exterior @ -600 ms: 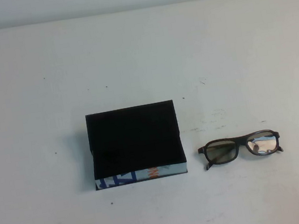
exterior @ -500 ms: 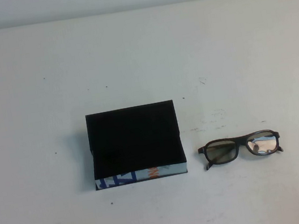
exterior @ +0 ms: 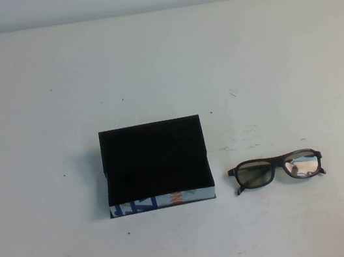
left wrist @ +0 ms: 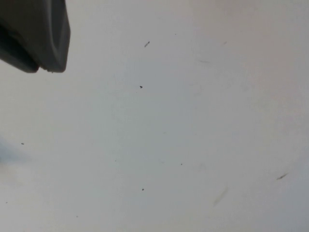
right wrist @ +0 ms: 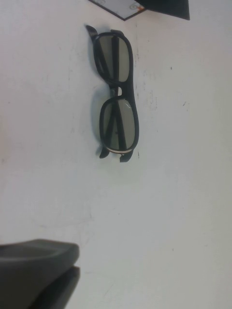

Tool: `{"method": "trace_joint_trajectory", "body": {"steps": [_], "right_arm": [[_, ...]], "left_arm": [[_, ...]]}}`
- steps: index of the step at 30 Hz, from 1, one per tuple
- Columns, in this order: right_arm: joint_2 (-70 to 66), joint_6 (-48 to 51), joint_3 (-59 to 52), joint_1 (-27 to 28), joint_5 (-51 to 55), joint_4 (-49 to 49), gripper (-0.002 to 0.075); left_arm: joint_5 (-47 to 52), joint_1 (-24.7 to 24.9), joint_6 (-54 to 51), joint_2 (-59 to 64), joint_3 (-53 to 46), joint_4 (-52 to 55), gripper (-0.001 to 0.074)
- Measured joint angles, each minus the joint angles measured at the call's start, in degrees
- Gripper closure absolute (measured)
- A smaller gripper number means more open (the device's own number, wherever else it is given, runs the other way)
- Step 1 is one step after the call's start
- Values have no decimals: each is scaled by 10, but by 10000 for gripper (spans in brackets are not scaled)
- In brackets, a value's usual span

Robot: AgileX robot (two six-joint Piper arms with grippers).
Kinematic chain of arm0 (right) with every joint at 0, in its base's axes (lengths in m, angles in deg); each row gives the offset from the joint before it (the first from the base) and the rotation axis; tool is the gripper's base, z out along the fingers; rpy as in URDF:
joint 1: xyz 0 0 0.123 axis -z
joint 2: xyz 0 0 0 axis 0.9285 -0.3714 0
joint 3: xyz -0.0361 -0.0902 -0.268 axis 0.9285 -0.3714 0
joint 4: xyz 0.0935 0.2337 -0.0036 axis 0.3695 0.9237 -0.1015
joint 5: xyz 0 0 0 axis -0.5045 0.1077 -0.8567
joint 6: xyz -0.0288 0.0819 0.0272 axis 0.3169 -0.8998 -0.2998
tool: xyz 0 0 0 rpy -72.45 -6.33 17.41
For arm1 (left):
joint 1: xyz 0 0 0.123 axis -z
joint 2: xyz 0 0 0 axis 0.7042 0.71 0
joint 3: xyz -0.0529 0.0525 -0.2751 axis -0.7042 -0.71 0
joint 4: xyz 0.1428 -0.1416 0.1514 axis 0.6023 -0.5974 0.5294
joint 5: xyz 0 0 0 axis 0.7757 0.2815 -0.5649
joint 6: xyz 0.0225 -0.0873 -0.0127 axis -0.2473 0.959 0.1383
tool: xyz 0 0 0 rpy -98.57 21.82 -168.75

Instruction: Return glasses to glasses case

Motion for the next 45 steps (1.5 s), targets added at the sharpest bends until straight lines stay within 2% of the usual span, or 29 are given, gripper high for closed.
{"method": "trace_joint_trajectory", "body": {"steps": [20, 23, 28, 33, 39, 45], "right_arm": [[0, 0, 0, 0, -10, 12, 737], [0, 0, 0, 0, -36, 101, 737], [0, 0, 0, 0, -142, 332, 737], [0, 0, 0, 0, -205, 431, 737], [-28, 1, 32, 0, -81, 442, 737], [-212, 16, 165, 0, 109, 342, 737]], "left_arm": [[0, 0, 0, 0, 0, 0, 738], [0, 0, 0, 0, 0, 0, 738], [0, 0, 0, 0, 0, 0, 738], [0, 0, 0, 0, 0, 0, 738], [0, 0, 0, 0, 0, 0, 738], [0, 0, 0, 0, 0, 0, 738]]}}
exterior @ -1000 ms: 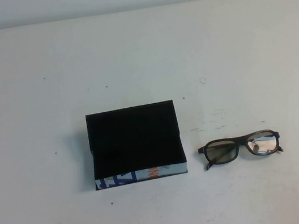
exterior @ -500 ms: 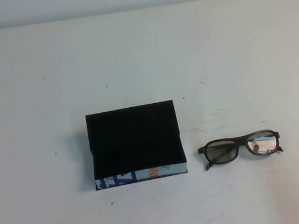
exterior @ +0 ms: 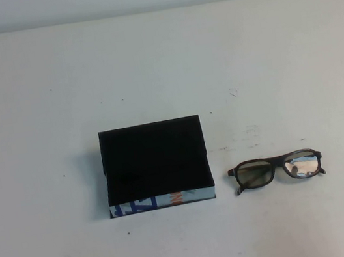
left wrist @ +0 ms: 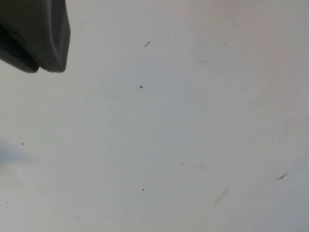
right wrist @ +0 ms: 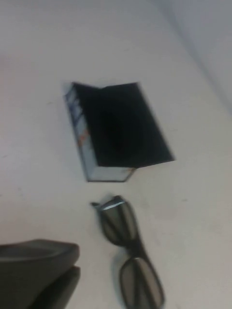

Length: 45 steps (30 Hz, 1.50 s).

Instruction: Return glasses to glasses case

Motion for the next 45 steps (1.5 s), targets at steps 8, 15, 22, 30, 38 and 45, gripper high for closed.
{"method": "trace_joint_trajectory", "body": {"steps": [8, 15, 22, 30, 38, 45], "right_arm": [[-242, 89, 149, 0, 144, -90, 737], [-371, 152, 222, -10, 182, -109, 737], [-459, 163, 294, -156, 175, -219, 737], [-581, 337, 423, -220, 205, -314, 735], [-692, 509, 490, -226, 222, -396, 577], [-763, 548, 531, -226, 215, -444, 379]], "left_arm": [[0, 0, 0, 0, 0, 0, 738], [0, 0, 0, 0, 0, 0, 738], [0, 0, 0, 0, 0, 0, 738], [0, 0, 0, 0, 0, 0, 738], [0, 0, 0, 0, 0, 0, 738], [0, 0, 0, 0, 0, 0, 738]]}}
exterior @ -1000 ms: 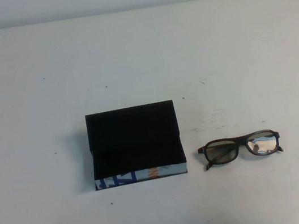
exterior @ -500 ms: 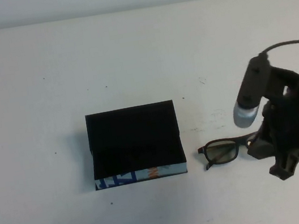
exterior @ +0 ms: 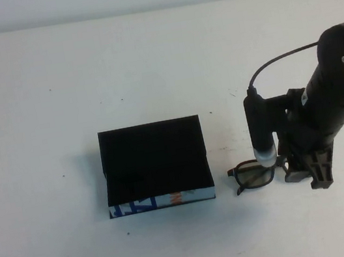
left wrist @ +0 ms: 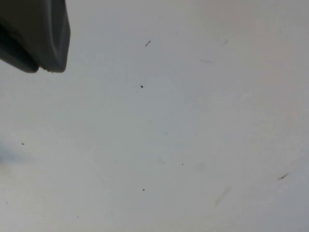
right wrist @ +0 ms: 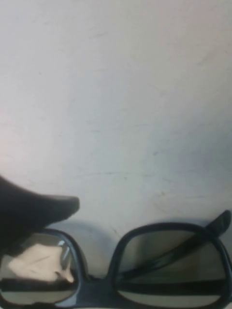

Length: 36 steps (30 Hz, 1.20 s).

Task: Return glasses to glasses case
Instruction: Pick up the glasses from the table

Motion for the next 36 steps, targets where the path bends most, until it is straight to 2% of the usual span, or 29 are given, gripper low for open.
{"method": "trace_joint_trajectory", "body": {"steps": [16, 36], "right_arm": [[-88, 19, 69, 0, -4, -10, 365], [-120, 48, 83, 0, -7, -12, 367]], "left_arm": [[0, 0, 0, 0, 0, 0, 738], [0, 0, 0, 0, 0, 0, 738]]}}
